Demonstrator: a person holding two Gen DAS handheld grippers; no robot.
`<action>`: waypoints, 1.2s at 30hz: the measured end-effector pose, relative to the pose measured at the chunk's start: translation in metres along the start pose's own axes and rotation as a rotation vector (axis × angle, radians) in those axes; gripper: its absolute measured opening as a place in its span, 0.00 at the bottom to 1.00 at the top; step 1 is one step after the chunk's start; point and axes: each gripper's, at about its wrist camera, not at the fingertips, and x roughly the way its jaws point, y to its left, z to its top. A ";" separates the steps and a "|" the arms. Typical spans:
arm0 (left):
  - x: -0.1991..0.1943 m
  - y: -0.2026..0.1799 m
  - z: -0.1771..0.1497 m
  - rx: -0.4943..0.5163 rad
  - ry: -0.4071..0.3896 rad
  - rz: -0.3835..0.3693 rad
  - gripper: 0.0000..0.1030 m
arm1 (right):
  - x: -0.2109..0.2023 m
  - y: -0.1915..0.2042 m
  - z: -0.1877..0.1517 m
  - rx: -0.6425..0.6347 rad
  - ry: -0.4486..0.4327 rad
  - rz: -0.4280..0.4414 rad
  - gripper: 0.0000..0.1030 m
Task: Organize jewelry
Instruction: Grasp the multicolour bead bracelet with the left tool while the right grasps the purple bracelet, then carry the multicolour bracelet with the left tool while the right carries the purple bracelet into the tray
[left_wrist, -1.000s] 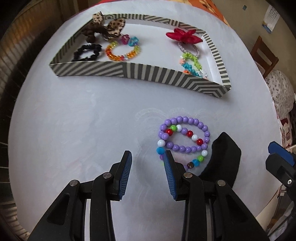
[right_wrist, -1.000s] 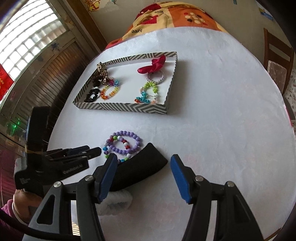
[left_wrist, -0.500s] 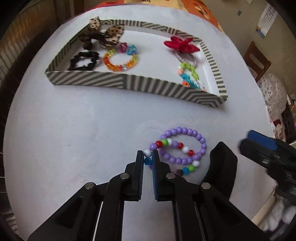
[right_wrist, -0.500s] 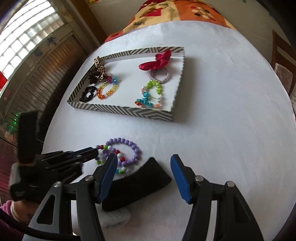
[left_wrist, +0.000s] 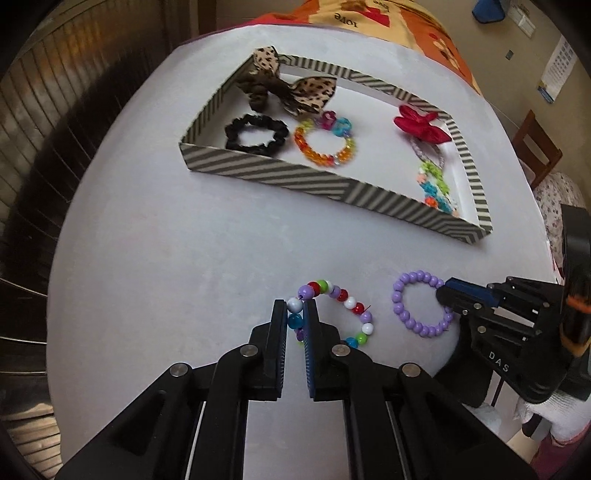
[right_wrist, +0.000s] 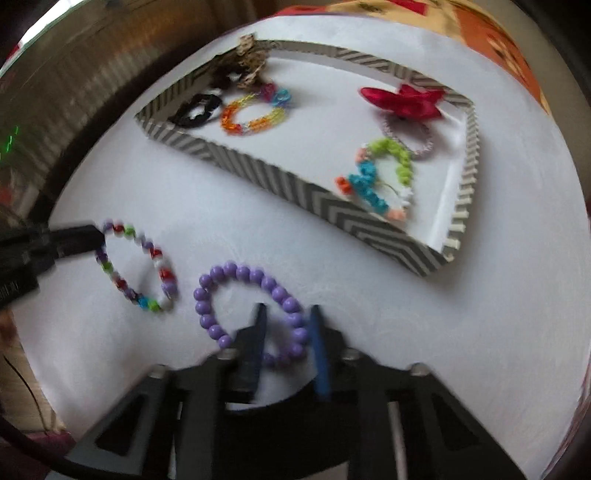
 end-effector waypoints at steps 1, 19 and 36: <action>0.001 -0.001 0.003 -0.001 -0.002 0.000 0.00 | 0.000 0.000 0.000 0.002 -0.003 0.004 0.10; -0.053 -0.028 0.031 0.068 -0.129 0.033 0.00 | -0.106 0.001 0.017 0.007 -0.235 0.056 0.09; -0.061 -0.067 0.096 0.128 -0.200 0.008 0.00 | -0.124 -0.037 0.054 0.061 -0.294 0.029 0.09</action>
